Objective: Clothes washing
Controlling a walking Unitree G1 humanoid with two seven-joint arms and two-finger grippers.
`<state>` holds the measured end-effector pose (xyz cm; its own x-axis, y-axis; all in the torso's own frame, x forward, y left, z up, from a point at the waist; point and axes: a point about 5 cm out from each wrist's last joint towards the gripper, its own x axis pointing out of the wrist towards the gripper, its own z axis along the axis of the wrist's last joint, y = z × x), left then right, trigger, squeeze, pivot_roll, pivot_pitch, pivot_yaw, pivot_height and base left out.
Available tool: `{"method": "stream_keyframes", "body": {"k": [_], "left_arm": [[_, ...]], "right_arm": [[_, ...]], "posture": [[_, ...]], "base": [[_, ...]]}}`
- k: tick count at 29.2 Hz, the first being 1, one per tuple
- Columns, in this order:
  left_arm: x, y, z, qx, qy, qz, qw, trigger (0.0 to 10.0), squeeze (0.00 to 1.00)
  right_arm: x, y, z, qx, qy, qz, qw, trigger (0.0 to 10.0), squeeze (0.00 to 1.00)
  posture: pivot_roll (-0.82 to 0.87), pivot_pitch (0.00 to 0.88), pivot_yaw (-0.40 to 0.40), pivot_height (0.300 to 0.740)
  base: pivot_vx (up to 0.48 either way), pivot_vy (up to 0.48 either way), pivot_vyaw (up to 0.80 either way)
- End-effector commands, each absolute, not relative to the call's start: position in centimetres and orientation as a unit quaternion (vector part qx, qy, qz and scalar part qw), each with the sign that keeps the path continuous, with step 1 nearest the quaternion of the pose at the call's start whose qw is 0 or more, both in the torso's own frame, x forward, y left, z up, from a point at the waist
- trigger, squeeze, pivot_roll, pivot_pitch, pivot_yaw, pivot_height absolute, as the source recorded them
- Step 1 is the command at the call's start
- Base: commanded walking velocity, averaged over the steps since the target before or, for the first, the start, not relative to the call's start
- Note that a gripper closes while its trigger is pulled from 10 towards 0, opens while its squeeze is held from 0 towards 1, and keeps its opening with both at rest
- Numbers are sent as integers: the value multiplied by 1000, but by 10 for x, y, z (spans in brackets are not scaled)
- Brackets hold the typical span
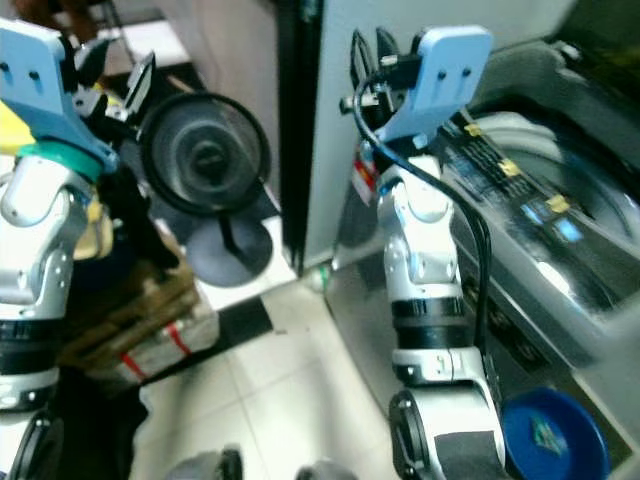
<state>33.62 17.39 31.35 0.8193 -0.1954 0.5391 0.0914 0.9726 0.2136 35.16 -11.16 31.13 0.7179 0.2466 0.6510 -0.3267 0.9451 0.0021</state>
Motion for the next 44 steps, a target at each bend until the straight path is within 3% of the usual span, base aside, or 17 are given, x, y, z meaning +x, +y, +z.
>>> {"method": "stream_keyframes", "body": {"k": [1,7,23,31,44], "left_arm": [[336,172,312,87,-289,-79,950,10000,0],[336,172,312,89,-289,-79,950,10000,0],[342,172,298,84,-245,-76,963,10000,0],[348,172,273,94,-188,-80,974,10000,0],[349,172,270,102,-192,-76,973,10000,0]], "right_arm": [[352,-113,310,51,-340,154,926,10000,0],[351,-114,310,56,-342,155,925,10000,0],[357,-114,297,132,-295,167,932,10000,0],[358,-108,266,89,-254,174,947,10000,0],[357,-110,251,52,-243,157,956,10000,0]], "posture": [[55,73,12,740],[54,76,14,740],[55,71,15,740],[56,67,12,740],[54,62,9,740]], "base": [[416,0,788],[390,0,766],[0,0,0],[0,0,0],[0,0,799]]}}
